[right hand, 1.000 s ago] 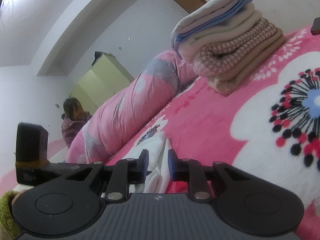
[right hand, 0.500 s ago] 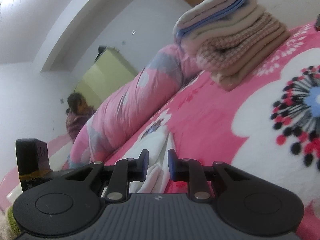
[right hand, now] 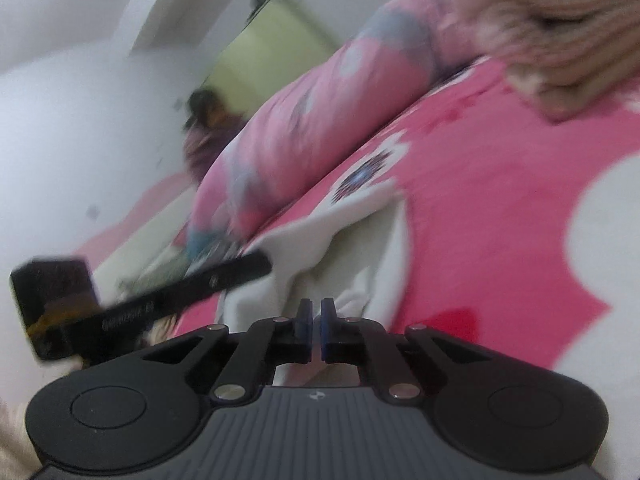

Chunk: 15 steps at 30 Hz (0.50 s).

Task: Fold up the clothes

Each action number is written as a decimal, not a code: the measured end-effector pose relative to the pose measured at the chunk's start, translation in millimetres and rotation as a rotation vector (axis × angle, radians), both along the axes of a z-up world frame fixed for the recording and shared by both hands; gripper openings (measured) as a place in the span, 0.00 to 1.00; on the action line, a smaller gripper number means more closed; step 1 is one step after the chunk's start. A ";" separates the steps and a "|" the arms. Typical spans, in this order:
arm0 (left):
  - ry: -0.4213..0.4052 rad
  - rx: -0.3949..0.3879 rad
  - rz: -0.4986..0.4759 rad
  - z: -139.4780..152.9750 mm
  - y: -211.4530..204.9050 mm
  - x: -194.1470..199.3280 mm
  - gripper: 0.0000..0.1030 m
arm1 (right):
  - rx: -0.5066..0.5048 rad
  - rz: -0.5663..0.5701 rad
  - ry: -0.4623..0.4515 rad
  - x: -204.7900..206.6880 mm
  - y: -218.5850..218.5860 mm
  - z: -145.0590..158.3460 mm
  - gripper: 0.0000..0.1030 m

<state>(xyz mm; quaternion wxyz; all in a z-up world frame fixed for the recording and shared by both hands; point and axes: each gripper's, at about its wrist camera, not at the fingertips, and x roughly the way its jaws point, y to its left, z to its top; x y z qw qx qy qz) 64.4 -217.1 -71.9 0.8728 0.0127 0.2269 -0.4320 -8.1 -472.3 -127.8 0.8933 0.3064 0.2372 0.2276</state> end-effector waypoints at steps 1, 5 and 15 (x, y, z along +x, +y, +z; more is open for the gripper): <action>0.004 -0.007 -0.002 -0.7 1.5 0.2 0.11 | -0.009 0.043 0.004 3.1 1.5 1.2 0.02; 0.016 -0.033 0.004 -2.9 4.8 0.8 0.11 | -0.017 0.175 0.050 18.9 4.0 4.3 0.02; 0.025 -0.107 0.037 -2.8 18.0 0.3 0.11 | -0.115 0.102 -0.001 29.1 -15.1 31.7 0.04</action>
